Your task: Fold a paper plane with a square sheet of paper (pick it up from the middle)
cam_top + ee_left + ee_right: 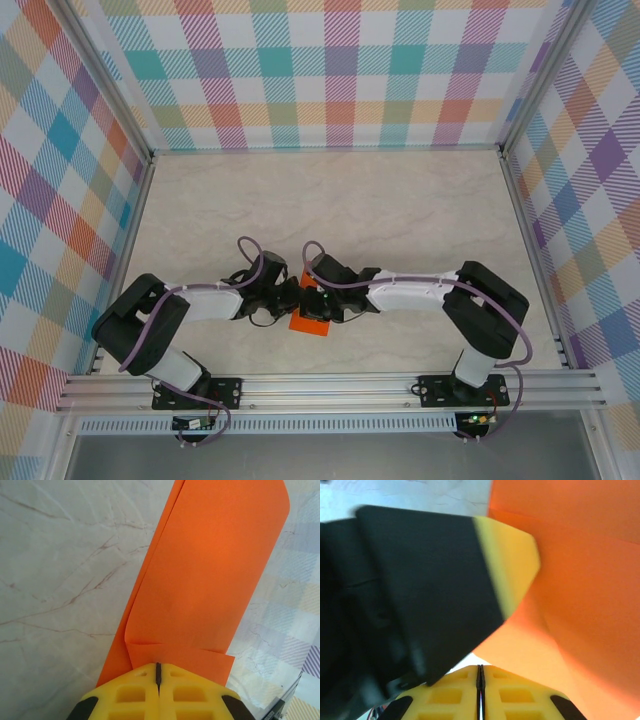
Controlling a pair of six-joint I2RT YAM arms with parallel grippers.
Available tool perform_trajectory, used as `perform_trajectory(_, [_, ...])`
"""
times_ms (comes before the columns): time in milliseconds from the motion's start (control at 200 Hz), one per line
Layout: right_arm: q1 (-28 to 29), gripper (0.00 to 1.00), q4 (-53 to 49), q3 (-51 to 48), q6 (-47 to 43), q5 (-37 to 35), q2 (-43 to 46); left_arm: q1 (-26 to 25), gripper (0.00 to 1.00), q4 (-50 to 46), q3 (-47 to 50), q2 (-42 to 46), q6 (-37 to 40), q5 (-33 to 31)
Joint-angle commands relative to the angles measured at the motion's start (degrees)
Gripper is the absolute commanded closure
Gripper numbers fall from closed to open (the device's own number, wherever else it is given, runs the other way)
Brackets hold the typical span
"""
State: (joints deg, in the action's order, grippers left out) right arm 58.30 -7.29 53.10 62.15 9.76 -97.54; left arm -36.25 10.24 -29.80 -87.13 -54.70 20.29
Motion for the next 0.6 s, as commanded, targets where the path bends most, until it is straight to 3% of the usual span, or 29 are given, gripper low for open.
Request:
perform_trajectory(0, [-0.3,0.88,2.6,-2.2,1.5,-2.2,-1.1,-0.5,1.00,-2.4,1.2,-0.1,-0.7,-2.4])
perform_trajectory(345, [-1.4,0.87,2.6,-6.7,1.7,-2.1,-1.0,-0.5,1.00,-2.7,0.9,0.4,-0.8,-2.6])
perform_trajectory(595, [0.4,0.85,5.8,-14.3,-1.4,7.2,1.7,-0.5,1.00,-2.8,1.1,-0.1,-2.1,-4.2])
